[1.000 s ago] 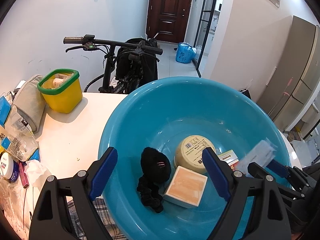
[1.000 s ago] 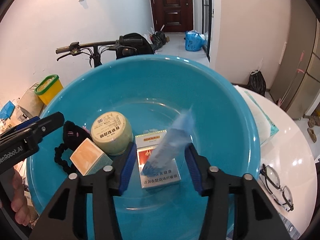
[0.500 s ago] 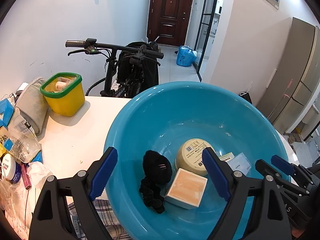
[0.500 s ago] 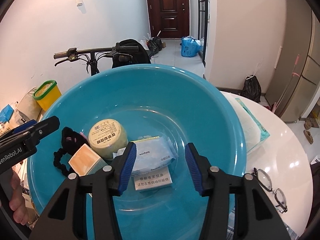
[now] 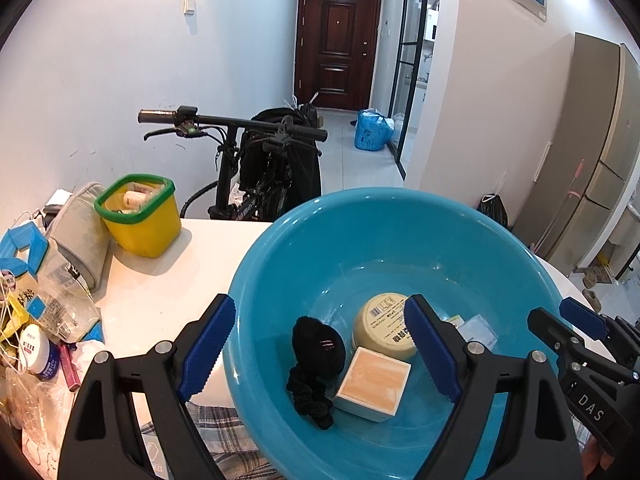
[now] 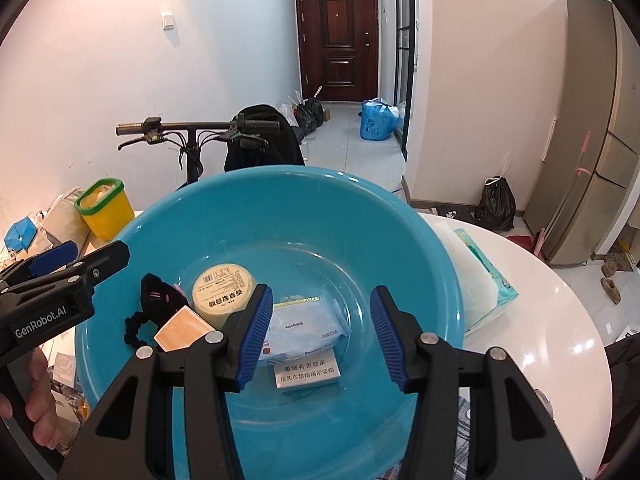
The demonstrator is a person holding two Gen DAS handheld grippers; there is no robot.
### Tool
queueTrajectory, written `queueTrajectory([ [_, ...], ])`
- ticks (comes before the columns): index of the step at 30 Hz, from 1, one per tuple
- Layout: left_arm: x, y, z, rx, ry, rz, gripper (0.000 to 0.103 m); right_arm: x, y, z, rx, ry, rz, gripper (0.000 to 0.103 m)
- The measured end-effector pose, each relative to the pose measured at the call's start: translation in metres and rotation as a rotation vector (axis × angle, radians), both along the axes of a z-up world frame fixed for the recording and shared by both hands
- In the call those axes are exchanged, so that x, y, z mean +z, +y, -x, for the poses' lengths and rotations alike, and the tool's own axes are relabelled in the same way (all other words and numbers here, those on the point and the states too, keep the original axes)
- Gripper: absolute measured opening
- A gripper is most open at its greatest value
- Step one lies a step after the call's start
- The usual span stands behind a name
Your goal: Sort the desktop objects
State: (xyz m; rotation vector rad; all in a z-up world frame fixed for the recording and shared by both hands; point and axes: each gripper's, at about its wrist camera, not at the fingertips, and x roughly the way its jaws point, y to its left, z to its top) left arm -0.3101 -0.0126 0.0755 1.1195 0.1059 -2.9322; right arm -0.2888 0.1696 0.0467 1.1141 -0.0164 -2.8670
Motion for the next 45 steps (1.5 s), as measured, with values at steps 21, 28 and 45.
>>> queueTrajectory([
  [21, 0.069, 0.006, -0.058, -0.026, 0.208, 0.024, 0.088, 0.057, 0.007, -0.035, -0.041, 0.183, 0.017, 0.081],
  [28, 0.087, 0.004, -0.078, -0.029, 0.276, 0.008, 0.088, 0.082, 0.012, -0.061, -0.045, 0.276, 0.039, 0.082],
  [45, 0.145, -0.005, -0.162, -0.011, 0.561, -0.014, 0.103, 0.140, 0.015, -0.137, -0.040, 0.523, 0.074, 0.094],
])
